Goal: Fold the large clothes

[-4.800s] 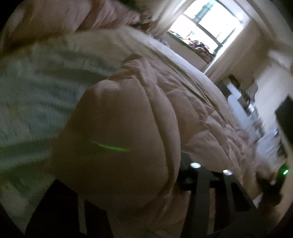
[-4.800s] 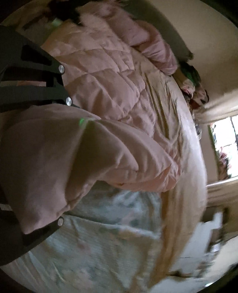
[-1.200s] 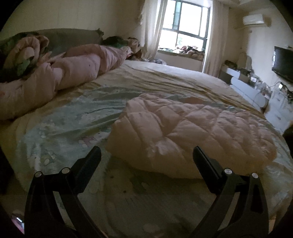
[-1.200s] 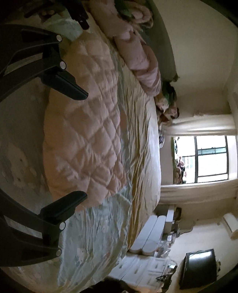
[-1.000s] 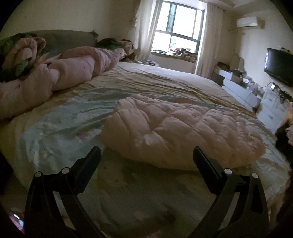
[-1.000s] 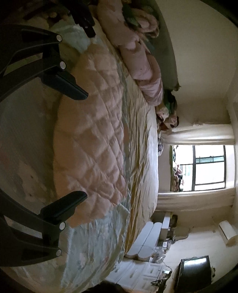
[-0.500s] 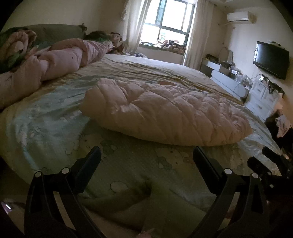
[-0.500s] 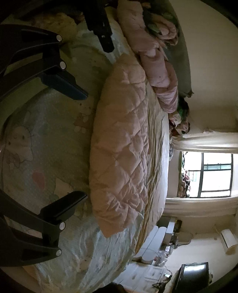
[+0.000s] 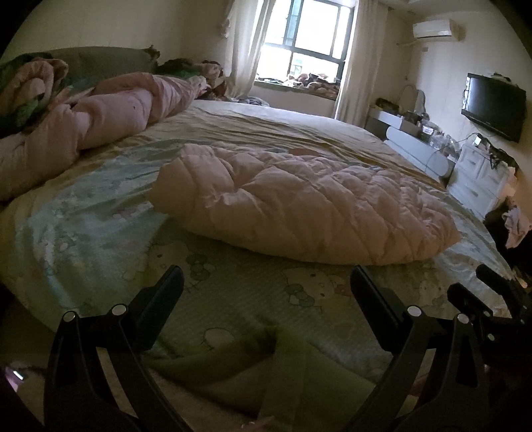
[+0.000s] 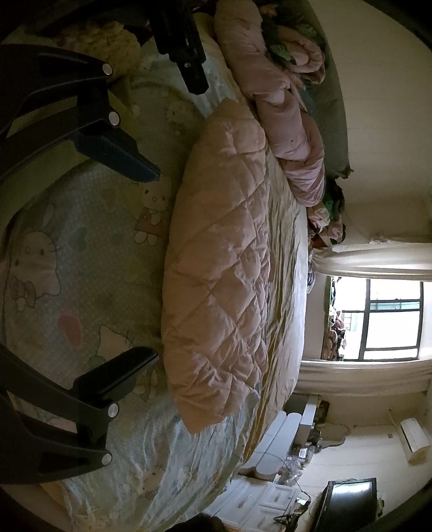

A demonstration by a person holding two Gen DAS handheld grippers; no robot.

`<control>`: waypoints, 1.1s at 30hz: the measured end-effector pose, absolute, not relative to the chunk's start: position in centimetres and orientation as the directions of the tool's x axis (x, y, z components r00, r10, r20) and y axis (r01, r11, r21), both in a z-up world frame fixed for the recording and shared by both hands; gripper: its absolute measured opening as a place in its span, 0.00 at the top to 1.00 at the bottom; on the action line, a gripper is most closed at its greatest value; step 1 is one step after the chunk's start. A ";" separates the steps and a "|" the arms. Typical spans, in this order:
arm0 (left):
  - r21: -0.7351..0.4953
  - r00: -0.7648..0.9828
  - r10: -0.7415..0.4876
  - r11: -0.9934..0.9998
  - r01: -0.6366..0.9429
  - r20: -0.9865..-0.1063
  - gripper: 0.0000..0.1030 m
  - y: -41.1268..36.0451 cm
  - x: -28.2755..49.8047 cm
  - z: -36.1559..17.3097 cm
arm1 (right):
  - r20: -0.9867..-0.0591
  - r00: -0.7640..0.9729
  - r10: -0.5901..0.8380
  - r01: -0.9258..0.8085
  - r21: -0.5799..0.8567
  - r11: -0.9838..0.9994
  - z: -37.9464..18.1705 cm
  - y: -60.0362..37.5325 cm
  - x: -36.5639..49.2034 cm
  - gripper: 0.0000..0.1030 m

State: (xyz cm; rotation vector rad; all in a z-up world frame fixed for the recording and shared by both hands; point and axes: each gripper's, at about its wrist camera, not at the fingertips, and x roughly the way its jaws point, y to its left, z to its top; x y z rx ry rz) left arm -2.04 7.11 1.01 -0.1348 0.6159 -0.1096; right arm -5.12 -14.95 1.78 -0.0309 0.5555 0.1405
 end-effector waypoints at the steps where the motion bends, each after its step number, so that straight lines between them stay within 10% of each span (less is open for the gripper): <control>1: -0.155 0.811 -0.138 0.986 0.059 -0.568 0.09 7.2 -2.0 1.0 | -0.527 0.841 0.125 -0.141 0.009 0.990 1.8 -14.9 -5.1 0.04; 33: -0.131 0.820 -0.103 0.991 0.035 -0.563 0.09 7.5 -2.4 1.2 | -0.528 0.841 0.119 -0.138 0.003 0.990 1.8 -14.9 -5.2 0.04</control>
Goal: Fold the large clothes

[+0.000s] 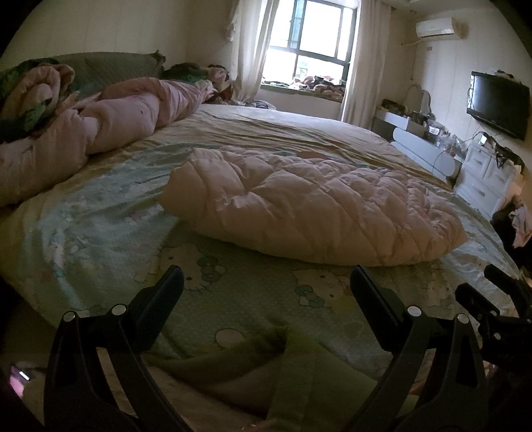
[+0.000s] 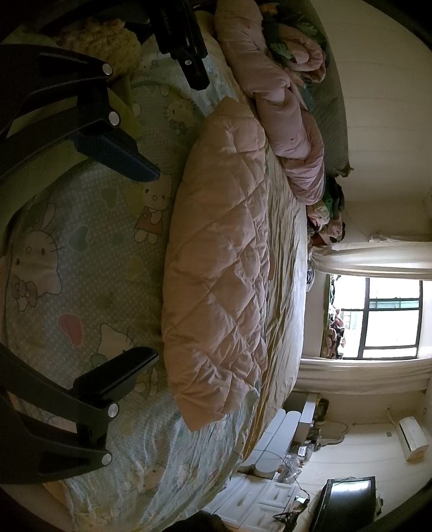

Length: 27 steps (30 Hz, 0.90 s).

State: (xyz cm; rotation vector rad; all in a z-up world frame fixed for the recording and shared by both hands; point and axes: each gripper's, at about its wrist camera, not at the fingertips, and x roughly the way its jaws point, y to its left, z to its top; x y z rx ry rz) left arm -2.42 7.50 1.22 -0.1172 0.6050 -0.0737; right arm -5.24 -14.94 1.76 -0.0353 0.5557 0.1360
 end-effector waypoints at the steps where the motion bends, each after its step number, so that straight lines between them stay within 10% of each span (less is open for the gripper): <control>1: -0.132 0.820 -0.104 0.991 0.035 -0.563 0.09 7.4 -2.4 1.2 | -0.528 0.841 0.120 -0.139 0.004 0.990 1.7 -14.9 -5.2 0.04; 27: -0.121 0.819 -0.087 0.992 0.021 -0.568 0.09 7.7 -2.6 1.1 | -0.531 0.839 0.120 -0.137 0.007 0.991 1.8 -14.8 -5.4 0.04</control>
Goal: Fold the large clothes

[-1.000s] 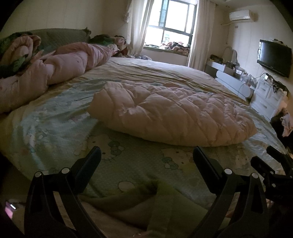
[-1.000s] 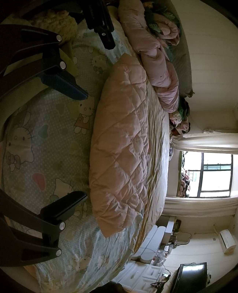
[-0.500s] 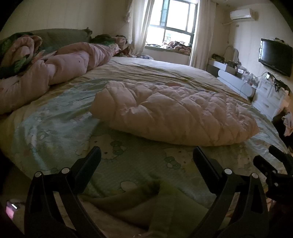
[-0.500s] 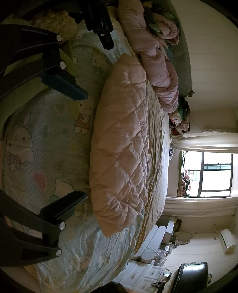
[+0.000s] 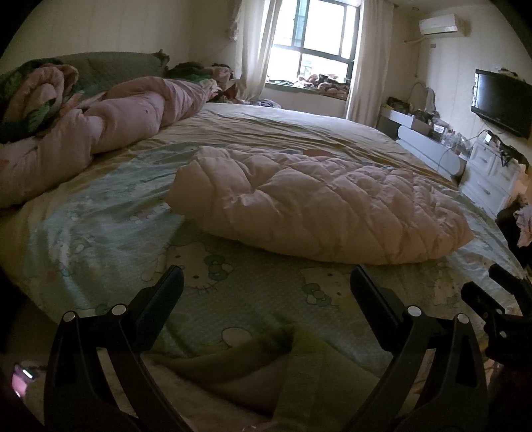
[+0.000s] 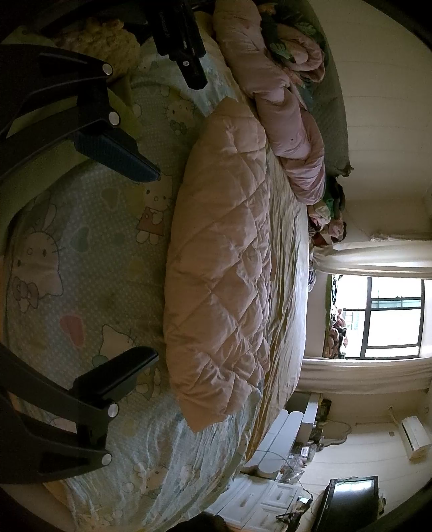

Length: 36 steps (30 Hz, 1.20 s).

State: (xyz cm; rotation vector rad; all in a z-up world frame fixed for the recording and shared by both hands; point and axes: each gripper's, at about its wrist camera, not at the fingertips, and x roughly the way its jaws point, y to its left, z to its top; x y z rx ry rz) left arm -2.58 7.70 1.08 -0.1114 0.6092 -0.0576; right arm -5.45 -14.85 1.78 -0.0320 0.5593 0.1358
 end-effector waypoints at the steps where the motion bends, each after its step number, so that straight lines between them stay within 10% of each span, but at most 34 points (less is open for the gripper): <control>1: -0.119 0.819 -0.083 0.993 0.018 -0.567 0.09 7.7 -2.7 1.1 | -0.531 0.839 0.119 -0.137 0.006 0.991 1.8 -14.8 -5.4 0.04; 36: -0.135 0.774 -0.063 0.990 -0.029 -0.630 0.09 9.1 -2.1 -0.5 | -0.562 0.825 0.053 -0.063 0.003 0.998 1.3 -14.8 -4.5 0.04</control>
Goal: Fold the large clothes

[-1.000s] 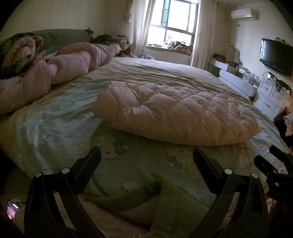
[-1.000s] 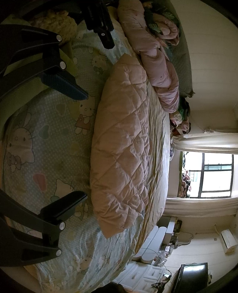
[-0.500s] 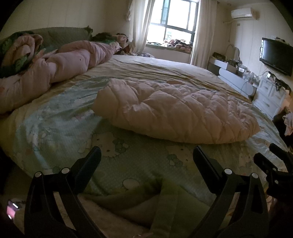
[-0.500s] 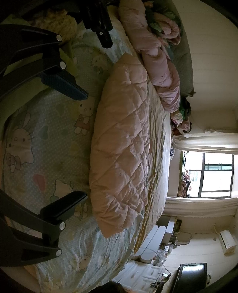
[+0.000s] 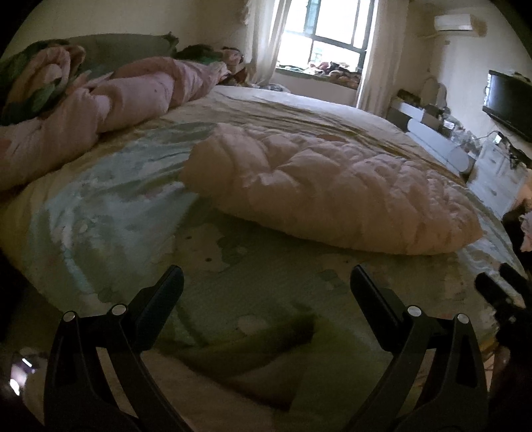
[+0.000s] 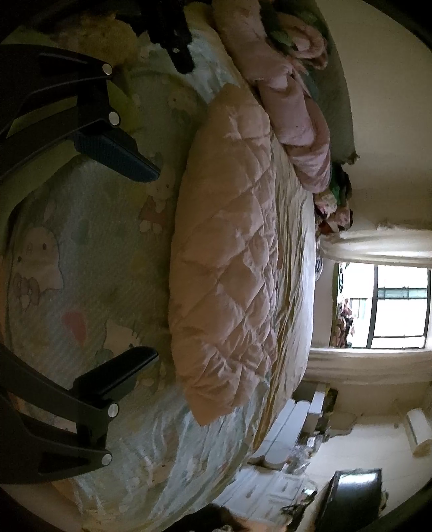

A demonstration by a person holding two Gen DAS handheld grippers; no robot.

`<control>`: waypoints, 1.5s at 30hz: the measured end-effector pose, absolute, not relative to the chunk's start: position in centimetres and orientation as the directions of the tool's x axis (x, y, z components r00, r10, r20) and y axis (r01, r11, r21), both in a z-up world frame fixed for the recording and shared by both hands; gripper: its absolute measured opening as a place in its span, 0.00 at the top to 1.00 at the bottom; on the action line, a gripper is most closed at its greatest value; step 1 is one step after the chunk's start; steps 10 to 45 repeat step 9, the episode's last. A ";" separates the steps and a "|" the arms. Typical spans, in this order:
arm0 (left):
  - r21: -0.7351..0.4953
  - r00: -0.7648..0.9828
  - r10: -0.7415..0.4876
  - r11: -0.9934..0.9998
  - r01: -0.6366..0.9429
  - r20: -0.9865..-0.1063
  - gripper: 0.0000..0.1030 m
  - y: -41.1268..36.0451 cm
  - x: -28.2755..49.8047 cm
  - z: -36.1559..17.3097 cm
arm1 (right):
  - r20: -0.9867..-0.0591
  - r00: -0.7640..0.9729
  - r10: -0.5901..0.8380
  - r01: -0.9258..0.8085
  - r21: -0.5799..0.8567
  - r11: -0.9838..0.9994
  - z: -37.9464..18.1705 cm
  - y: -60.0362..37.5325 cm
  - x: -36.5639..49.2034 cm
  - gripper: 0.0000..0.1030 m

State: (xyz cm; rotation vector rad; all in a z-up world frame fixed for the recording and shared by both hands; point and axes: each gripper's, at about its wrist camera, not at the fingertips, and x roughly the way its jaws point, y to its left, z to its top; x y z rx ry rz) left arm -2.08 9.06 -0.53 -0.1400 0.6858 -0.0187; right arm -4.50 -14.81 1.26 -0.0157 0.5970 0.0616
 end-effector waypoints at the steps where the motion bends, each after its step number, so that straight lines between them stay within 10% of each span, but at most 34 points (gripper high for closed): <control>1: -0.140 0.770 -0.061 0.989 -0.038 -0.635 0.09 9.6 -2.0 -0.7 | -0.569 0.822 0.038 -0.044 0.004 0.999 1.3 -15.4 -4.2 0.04; 9: -0.125 0.684 0.134 0.941 -0.316 -0.717 0.09 22.0 5.5 -2.1 | -0.602 0.621 -0.502 0.640 0.018 0.769 -0.9 -38.0 -5.4 0.04; 45: -0.125 0.684 0.134 0.941 -0.316 -0.717 0.09 22.0 5.5 -2.1 | -0.602 0.621 -0.502 0.640 0.018 0.769 -0.9 -38.0 -5.4 0.04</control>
